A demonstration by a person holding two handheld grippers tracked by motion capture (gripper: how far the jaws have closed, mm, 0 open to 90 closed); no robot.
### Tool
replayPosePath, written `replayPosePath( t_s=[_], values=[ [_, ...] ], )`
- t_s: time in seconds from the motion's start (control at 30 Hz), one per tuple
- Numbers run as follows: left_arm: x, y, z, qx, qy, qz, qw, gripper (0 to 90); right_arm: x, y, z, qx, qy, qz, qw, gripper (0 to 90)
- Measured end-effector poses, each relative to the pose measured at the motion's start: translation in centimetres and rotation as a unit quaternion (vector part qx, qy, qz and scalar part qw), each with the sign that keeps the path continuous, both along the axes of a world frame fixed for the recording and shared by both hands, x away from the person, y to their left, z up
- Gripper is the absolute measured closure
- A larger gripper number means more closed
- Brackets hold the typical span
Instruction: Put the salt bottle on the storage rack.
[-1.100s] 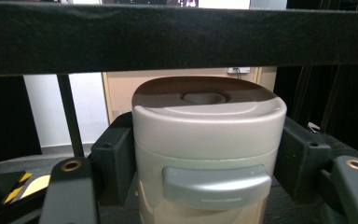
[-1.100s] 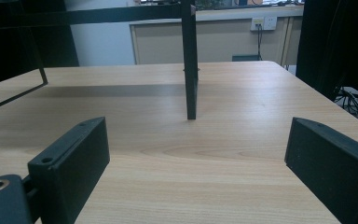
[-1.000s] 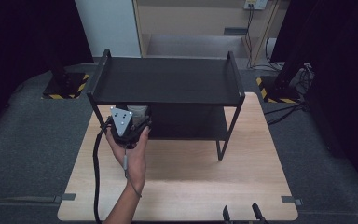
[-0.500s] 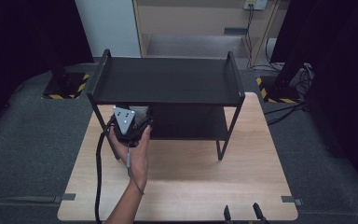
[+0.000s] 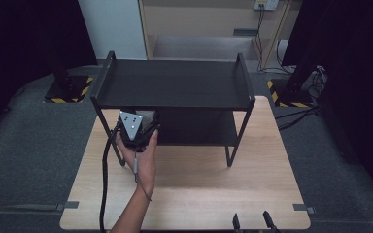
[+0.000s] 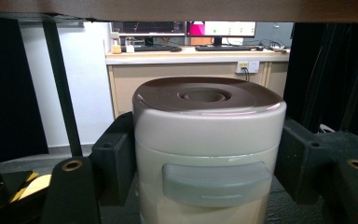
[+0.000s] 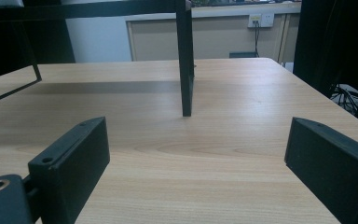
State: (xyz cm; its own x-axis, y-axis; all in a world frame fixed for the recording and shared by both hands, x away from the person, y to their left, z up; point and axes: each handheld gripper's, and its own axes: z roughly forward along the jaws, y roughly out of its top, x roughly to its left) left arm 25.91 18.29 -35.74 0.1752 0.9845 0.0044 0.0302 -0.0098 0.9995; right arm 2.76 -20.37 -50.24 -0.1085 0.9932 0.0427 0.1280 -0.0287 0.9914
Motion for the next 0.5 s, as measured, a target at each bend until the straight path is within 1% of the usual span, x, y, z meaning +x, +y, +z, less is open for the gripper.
replayPosePath(
  t_s=[0.33,0.5],
  values=[
    [-0.05,0.02,-0.27,0.000,-0.005,0.000,1.0000,30.4,0.00,0.01,-0.02,-0.001,0.000,0.001,1.0000,6.6],
    [-0.03,0.14,-0.40,-0.005,-0.006,-0.002,1.0000,30.2,-0.01,0.04,-0.04,-0.001,0.001,0.001,1.0000,6.6]
  ],
)
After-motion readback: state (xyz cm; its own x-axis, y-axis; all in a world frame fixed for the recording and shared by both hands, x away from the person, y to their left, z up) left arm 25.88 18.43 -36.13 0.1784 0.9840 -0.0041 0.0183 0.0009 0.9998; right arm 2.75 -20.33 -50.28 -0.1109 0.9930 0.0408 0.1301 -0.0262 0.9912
